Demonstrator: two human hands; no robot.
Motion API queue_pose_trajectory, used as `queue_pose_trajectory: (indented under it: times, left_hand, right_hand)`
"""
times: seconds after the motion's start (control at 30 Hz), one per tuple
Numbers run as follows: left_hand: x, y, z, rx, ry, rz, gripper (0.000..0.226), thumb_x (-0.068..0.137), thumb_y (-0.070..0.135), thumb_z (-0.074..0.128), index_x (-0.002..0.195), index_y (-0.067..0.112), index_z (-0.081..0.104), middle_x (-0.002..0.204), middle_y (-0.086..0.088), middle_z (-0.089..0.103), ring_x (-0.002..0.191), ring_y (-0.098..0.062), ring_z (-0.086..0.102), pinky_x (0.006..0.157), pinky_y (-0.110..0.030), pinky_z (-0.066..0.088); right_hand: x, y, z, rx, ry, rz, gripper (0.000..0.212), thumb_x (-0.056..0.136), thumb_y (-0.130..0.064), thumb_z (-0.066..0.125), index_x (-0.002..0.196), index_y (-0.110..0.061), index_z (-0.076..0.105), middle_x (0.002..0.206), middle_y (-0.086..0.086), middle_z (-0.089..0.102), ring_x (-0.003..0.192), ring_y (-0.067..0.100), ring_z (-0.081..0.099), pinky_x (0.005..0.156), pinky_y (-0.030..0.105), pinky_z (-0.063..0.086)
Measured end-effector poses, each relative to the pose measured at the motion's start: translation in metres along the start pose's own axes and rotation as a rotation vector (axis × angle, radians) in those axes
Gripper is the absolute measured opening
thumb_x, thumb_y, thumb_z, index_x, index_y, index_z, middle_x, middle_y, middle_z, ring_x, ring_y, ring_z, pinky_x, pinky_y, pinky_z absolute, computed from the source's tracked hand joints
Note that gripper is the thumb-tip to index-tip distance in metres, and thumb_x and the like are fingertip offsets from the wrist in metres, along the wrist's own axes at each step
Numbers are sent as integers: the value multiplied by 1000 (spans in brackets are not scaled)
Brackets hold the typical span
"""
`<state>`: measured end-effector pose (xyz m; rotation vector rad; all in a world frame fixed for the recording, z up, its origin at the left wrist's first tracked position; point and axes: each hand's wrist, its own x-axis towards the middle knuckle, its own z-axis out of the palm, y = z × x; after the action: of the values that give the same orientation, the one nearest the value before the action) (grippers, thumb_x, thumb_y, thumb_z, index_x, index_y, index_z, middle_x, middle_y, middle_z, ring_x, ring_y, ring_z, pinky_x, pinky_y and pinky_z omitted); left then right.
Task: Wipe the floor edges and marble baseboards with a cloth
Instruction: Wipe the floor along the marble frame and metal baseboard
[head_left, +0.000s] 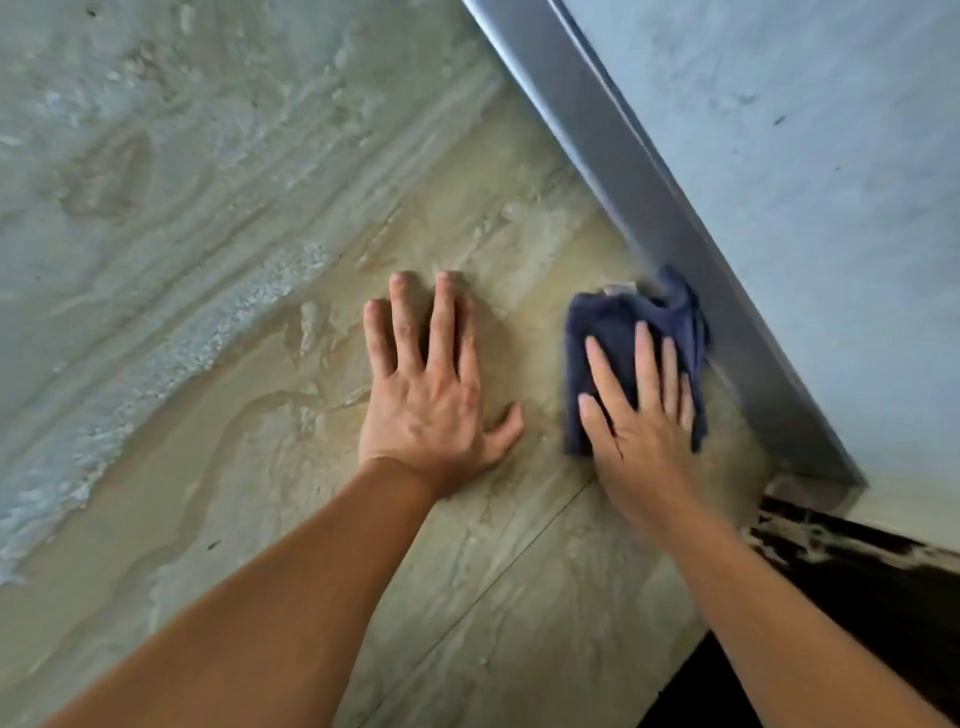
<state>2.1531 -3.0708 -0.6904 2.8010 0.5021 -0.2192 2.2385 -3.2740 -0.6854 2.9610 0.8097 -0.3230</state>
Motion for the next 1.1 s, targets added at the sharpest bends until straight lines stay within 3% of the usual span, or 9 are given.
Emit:
queue_pose_trajectory:
  times: [0.17,0.4,0.5,0.7,0.8,0.87,0.93,1.0,1.1]
  left_hand:
    - [2,1,2,32,12,-2,103,83,74,33,156,3,21,165,-24,9,148,-55,-2,118,-68,0]
    - [-2,3,6,101,21,-19,101,82,77,33,156,8,23,166,-20,8,150,-51,-4,119,-66,0]
    - [-2,4,7,105,20,-23,103,81,77,33,156,8,20,166,-21,7,150,-52,-4,119,-66,1]
    - [-1,0,10,130,16,-2,103,83,78,31,158,8,15,166,-21,1,149,-51,-7,119,-67,0]
    - [-4,1,11,115,19,4,102,84,77,29,157,6,16,166,-22,1,149,-52,-7,118,-68,0]
    - [-3,1,12,115,17,12,103,85,77,27,157,5,14,166,-23,0,149,-52,-8,118,-68,-1]
    - [-3,2,10,147,8,15,102,86,77,23,158,6,12,166,-23,-1,149,-52,-8,118,-68,-1]
    - [-3,1,8,153,4,12,101,86,77,24,158,7,12,166,-22,-1,149,-52,-7,119,-67,-1]
    - [-3,7,-2,56,-22,-16,96,87,71,36,157,9,18,167,-20,2,150,-50,-3,120,-65,2]
  right_hand:
    - [12,-21,0,71,33,158,54,99,-56,23,152,-45,23,165,10,16,150,39,14,116,62,17]
    - [143,-75,-34,61,-81,-261,53,100,-58,22,151,-54,11,167,0,-2,153,32,-4,121,54,6]
    - [77,-25,-16,84,-17,-104,53,100,-59,21,151,-53,11,167,-1,2,153,29,2,121,53,11]
    - [-127,-20,23,194,-64,562,55,98,-61,8,150,-52,-9,167,5,-5,153,31,-5,121,57,10]
    - [-138,-65,18,292,-155,537,60,96,-60,14,147,-55,-18,164,1,-25,149,27,-26,121,51,-10]
    - [-136,-75,8,308,-177,340,61,97,-60,22,148,-57,-11,163,-3,-26,148,24,-29,120,46,-15]
    - [-136,-64,2,324,-136,241,59,96,-59,32,150,-56,9,167,-3,-8,151,24,-12,122,44,-1]
    - [-137,-48,0,312,-34,384,58,94,-57,44,149,-51,28,165,2,11,146,28,11,120,45,18]
    - [-145,-43,-6,427,-59,729,60,91,-53,56,147,-47,36,161,9,18,143,34,19,119,47,23]
